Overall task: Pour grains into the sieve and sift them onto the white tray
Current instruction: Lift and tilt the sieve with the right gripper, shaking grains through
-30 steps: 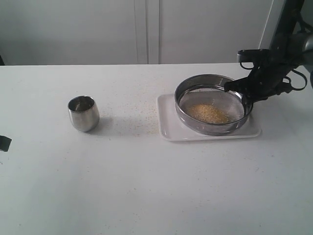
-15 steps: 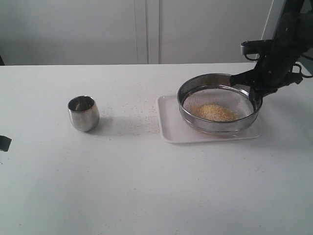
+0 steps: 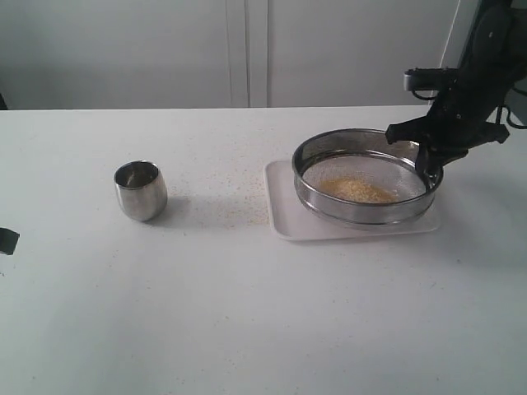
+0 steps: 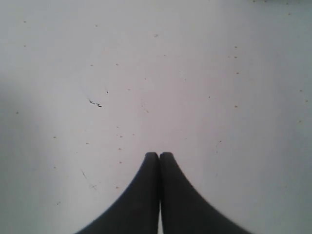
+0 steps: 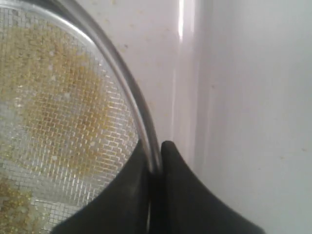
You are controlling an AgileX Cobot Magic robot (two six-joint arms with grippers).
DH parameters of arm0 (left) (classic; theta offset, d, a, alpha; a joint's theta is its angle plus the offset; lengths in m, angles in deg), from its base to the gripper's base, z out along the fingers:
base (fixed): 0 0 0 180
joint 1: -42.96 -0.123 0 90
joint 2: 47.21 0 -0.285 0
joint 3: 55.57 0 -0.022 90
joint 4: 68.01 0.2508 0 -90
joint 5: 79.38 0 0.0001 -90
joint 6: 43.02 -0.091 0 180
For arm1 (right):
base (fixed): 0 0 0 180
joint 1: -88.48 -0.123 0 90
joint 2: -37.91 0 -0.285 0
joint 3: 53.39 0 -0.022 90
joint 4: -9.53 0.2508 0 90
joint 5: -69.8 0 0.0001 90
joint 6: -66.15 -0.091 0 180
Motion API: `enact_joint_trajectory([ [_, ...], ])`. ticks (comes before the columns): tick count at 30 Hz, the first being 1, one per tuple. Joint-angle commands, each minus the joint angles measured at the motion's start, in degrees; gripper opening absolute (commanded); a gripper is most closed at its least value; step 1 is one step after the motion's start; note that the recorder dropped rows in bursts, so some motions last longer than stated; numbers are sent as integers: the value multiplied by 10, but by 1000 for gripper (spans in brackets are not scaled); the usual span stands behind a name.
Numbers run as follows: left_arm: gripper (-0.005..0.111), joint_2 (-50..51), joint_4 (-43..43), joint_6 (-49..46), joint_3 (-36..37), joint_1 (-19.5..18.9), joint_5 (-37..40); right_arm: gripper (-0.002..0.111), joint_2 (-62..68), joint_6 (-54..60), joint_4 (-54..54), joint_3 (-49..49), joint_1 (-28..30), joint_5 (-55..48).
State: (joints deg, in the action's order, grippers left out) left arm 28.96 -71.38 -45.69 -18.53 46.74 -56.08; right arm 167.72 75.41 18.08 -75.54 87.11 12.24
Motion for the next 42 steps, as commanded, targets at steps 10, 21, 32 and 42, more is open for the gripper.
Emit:
enact_joint_trajectory([
  [10,0,-5,-2,1,3,-2,3,0,-19,83,65,-5,13,34],
  [21,0,-5,-2,1,3,-2,3,0,-21,19,68,-5,22,40],
  [32,0,-5,-2,1,3,-2,2,0,-20,-42,50,-5,14,63],
  [42,0,-5,-2,1,3,-2,3,0,-20,50,10,-5,3,60],
])
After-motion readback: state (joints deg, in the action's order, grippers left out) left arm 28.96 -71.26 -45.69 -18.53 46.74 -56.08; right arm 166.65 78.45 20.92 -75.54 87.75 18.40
